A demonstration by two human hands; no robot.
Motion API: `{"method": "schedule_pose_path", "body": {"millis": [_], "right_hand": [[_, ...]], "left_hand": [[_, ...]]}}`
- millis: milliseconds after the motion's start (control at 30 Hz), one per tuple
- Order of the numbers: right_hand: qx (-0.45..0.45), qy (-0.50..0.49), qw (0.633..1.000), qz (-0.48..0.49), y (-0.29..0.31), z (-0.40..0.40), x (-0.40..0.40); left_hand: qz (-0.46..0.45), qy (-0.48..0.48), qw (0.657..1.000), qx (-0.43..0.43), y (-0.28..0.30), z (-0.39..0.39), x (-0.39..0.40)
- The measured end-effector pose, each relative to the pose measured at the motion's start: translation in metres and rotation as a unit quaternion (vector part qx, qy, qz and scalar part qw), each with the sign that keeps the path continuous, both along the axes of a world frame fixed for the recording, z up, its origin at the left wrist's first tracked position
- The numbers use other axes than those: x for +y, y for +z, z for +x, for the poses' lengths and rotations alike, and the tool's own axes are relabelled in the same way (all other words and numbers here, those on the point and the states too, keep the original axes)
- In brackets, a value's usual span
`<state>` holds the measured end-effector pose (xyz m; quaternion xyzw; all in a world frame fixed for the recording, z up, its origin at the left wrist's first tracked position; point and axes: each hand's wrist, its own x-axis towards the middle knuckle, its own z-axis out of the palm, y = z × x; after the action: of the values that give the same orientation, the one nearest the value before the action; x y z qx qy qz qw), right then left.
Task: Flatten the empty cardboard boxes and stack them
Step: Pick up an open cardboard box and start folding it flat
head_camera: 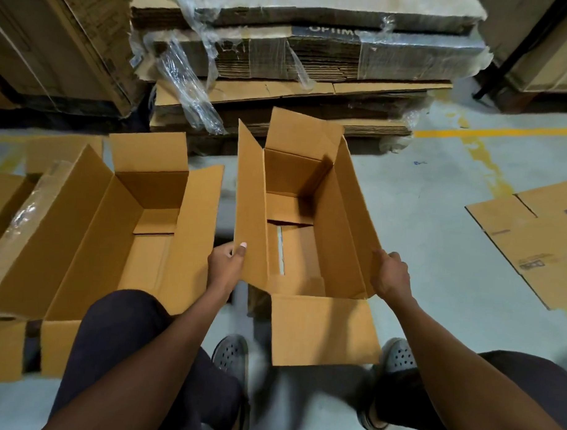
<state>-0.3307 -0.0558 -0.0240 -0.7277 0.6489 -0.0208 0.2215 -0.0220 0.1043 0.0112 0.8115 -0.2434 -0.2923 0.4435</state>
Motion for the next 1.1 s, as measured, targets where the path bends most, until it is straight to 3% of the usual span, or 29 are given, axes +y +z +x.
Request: {"method": "schedule_pose_path", "body": {"millis": [300, 500, 667, 933, 1000, 1100], "right_hand": [[0.089, -0.076, 0.987, 0.115, -0.026, -0.052, -0.027], [0.056, -0.064, 0.984, 0.158, -0.050, -0.078, -0.010], [-0.169, 0.024, 0.962, 0.211, -0.058, -0.071, 0.007], [-0.399, -0.035, 0.863, 0.309, -0.013, -0.073, 0.017], [-0.415, -0.080, 0.849, 0.317, -0.019, -0.074, 0.016], [-0.312, -0.128, 0.900, 0.277, -0.045, -0.076, 0.014]], "left_hand": [[-0.055, -0.049, 0.997, 0.029, 0.000, -0.048, -0.050], [-0.053, -0.084, 0.994, 0.054, 0.001, -0.103, -0.095], [-0.047, -0.120, 0.988, 0.081, -0.013, -0.158, -0.121], [-0.014, -0.191, 0.980, 0.058, -0.028, -0.205, -0.154], [0.003, -0.207, 0.976, 0.065, -0.035, -0.214, -0.158], [0.012, -0.260, 0.958, 0.122, -0.043, -0.219, -0.150]]}}
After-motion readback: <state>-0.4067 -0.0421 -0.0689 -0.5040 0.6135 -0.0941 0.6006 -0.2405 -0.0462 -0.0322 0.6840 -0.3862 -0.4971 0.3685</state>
